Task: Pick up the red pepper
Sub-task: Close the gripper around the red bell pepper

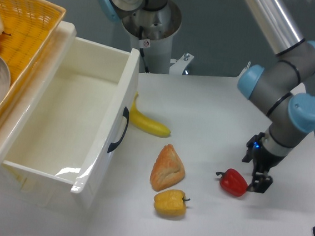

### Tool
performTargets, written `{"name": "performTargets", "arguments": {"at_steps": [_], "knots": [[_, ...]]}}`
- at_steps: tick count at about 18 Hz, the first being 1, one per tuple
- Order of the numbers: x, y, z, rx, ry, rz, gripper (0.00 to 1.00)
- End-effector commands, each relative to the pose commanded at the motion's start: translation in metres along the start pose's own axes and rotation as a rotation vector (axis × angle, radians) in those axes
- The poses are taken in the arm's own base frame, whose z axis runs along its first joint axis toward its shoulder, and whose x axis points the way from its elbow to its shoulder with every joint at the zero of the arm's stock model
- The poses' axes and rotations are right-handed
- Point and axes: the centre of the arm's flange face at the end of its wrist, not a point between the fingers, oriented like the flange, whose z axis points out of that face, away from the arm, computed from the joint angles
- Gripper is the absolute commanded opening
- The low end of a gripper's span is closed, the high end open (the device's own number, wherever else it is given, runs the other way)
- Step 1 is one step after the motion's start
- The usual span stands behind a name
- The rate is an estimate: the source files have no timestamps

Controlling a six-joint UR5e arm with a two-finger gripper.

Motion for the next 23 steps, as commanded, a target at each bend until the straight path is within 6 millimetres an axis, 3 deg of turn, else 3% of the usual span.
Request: {"name": "performTargets", "arguments": {"at_steps": [10,23], "knots": [[0.002,0.002,0.002,-0.002,0.012,0.155,1.00],[0.006,-0.004,0.024,0.001,0.062,0.169,1.00]]}}
